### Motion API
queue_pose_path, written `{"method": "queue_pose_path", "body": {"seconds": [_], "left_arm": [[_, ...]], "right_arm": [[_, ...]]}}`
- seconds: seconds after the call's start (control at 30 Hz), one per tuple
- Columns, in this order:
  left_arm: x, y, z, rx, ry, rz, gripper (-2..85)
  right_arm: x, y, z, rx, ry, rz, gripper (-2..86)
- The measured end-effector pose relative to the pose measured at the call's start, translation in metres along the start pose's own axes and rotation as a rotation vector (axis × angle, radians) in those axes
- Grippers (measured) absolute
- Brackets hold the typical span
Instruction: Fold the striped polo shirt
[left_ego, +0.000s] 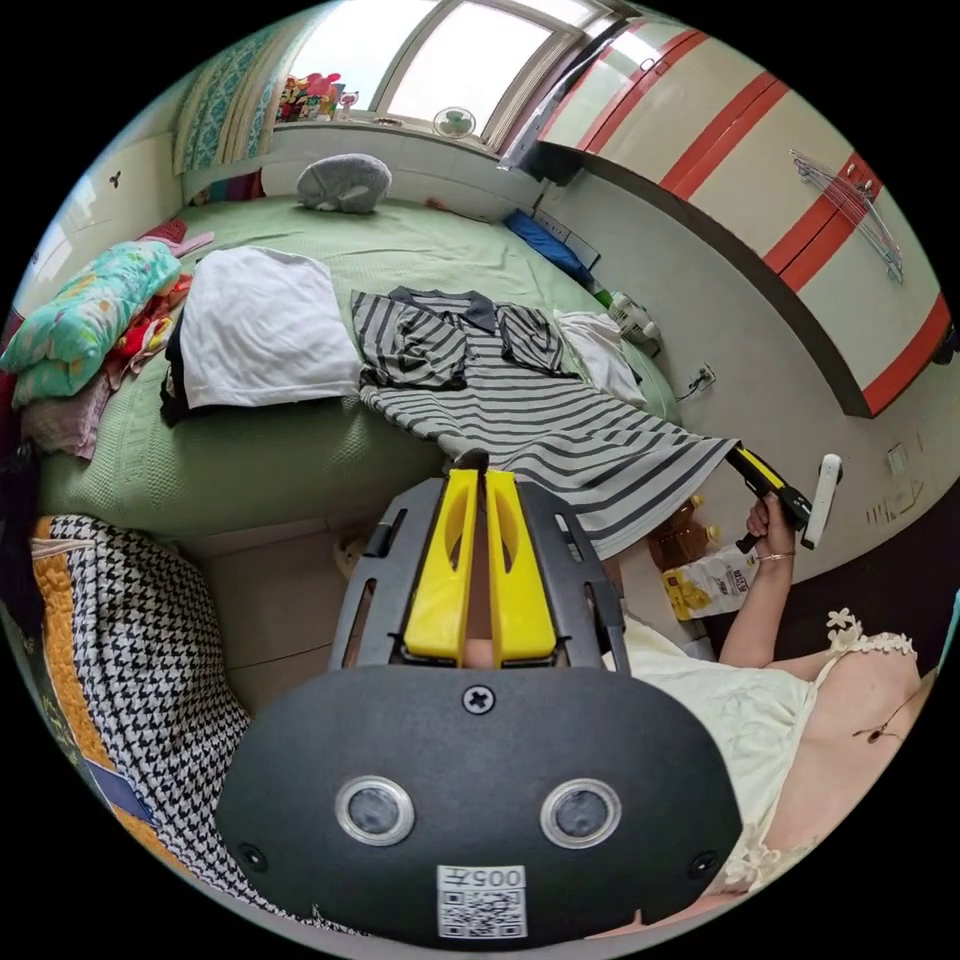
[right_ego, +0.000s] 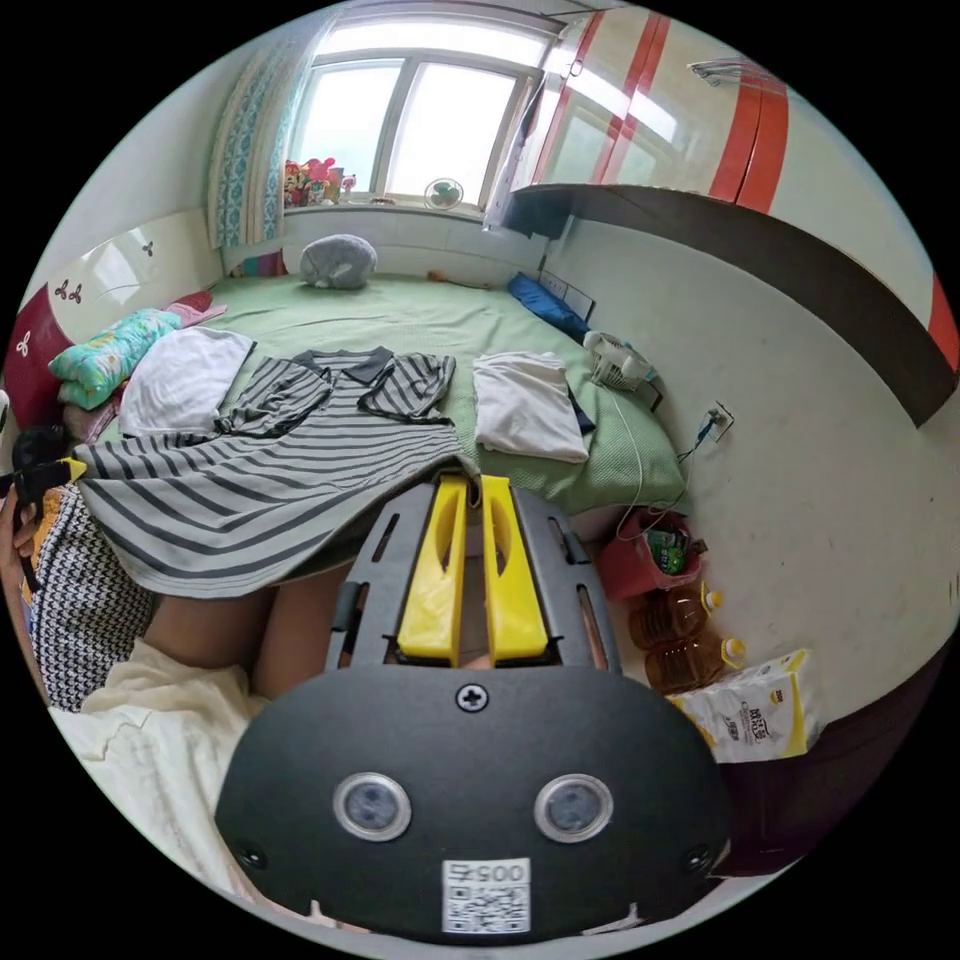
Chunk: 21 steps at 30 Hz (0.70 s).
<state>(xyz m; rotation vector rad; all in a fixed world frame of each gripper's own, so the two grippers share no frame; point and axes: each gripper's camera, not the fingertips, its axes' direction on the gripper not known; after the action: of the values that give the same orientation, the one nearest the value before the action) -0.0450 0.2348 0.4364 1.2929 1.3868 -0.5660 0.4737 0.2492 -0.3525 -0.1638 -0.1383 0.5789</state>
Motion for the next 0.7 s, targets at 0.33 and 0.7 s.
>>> {"method": "queue_pose_path", "body": {"seconds": [0.33, 0.7], "left_arm": [[-0.040, -0.001, 0.065, -0.212, 0.049, -0.097, 1.6], [-0.066, -0.004, 0.145, -0.385, -0.044, -0.153, 5.4]], "right_arm": [[-0.002, 0.016, 0.072, -0.224, -0.014, -0.040, -1.3], [-0.039, 0.010, 0.217, -0.569, -0.034, -0.083, -0.2]]}}
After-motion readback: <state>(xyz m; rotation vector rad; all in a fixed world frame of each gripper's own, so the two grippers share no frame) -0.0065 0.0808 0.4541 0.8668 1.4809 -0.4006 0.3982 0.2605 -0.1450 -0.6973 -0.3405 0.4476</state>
